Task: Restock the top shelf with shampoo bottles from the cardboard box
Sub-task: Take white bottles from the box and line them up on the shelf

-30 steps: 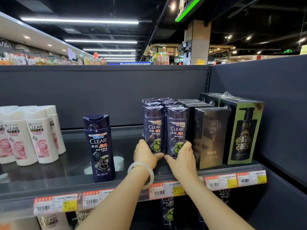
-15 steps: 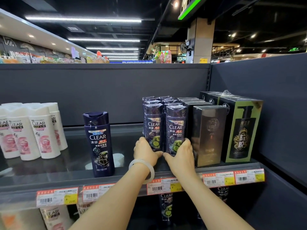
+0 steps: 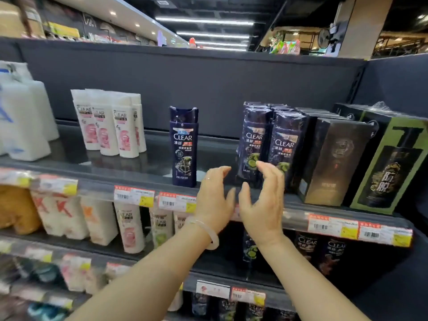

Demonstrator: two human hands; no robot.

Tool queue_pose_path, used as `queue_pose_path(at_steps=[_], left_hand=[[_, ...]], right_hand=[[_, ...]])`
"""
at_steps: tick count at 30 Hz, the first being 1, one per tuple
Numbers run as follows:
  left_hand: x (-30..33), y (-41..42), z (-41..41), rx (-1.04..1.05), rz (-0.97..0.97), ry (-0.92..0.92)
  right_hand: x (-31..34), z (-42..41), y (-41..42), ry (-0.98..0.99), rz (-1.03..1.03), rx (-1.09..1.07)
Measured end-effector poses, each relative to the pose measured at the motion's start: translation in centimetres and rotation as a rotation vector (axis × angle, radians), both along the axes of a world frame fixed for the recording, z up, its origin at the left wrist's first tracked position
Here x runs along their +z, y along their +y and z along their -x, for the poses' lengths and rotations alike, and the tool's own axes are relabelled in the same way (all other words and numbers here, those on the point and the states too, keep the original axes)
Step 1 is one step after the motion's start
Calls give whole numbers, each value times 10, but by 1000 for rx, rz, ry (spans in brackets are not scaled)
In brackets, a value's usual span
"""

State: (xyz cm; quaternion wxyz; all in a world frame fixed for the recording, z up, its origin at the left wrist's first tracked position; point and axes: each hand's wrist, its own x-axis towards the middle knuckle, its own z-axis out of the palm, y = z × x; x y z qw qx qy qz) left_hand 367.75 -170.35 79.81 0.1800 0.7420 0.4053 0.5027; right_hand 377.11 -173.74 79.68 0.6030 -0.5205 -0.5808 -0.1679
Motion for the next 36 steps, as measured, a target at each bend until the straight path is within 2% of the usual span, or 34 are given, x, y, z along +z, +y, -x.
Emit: queue_pose_path(at_steps=[3,5,8,10,15,20,24,28,32,36], left_hand=[[-30,-11,36,40,-15,139],[-50,-19,68,82,48,223],[-78,-29,125,183,186,322],[-96,-38,170,280,293,375],[-132,-65,299,461,554,458],[-170,-103,433,542,726,510],[-206,-125,515,594,880,504],[-243,-134,561,587,1000,466],[-277,-111,589,578,1106,450],[-318,-74,615,532,1187,480]], right_hand=[[-22,30,-3,19,102,110],[-38,54,-6,16,223,165],[-57,95,-13,-31,548,246],[-71,131,-14,-131,759,262],[-114,247,-17,-263,1116,320],[-168,382,-28,-300,1315,439],[-220,458,-43,-291,1456,516],[-260,495,-49,-329,1594,483],[-294,514,-24,-187,1647,424],[-338,534,12,-155,1740,379]])
